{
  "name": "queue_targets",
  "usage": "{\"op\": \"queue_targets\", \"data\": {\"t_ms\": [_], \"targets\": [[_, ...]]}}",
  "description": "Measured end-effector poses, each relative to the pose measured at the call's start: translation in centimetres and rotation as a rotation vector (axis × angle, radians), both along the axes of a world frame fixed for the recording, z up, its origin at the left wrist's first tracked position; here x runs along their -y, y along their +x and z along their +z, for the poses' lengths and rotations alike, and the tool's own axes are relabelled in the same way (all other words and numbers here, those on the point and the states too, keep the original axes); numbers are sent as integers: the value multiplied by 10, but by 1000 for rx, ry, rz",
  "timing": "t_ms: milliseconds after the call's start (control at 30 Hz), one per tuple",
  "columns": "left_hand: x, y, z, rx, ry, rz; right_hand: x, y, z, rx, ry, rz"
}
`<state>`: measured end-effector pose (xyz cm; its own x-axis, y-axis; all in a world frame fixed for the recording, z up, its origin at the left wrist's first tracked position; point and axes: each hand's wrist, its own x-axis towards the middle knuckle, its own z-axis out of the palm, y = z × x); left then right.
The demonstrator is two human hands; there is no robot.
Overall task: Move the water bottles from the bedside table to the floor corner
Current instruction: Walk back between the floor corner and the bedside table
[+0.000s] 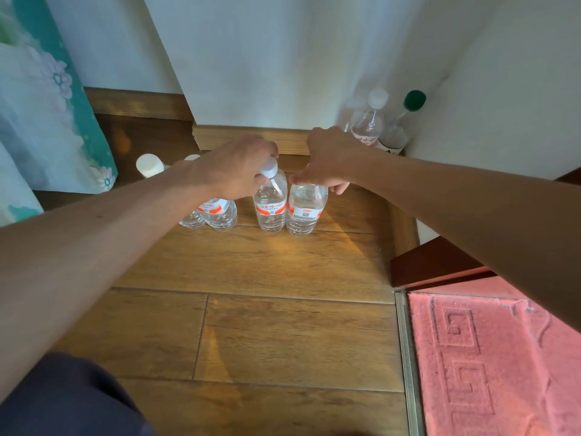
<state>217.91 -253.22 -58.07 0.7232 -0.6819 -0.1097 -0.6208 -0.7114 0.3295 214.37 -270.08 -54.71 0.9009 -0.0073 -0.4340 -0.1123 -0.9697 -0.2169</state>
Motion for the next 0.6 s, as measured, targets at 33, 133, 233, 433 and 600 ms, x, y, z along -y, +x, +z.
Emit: {"op": "queue_targets", "data": {"t_ms": [33, 133, 233, 433, 600], "targets": [[-2, 1, -1, 8, 4, -9, -2, 0, -1, 13, -26, 2], [-5, 0, -1, 18, 7, -5, -3, 1, -1, 3, -81, -8], [-5, -2, -1, 29, -6, 7, -4, 3, 0, -24, -88, -23], [0, -2, -6, 35, 13, 39, -5, 4, -1, 9, -110, 10], [6, 1, -8, 31, 38, 42, 3, 7, 1, 24, -76, 72]]}}
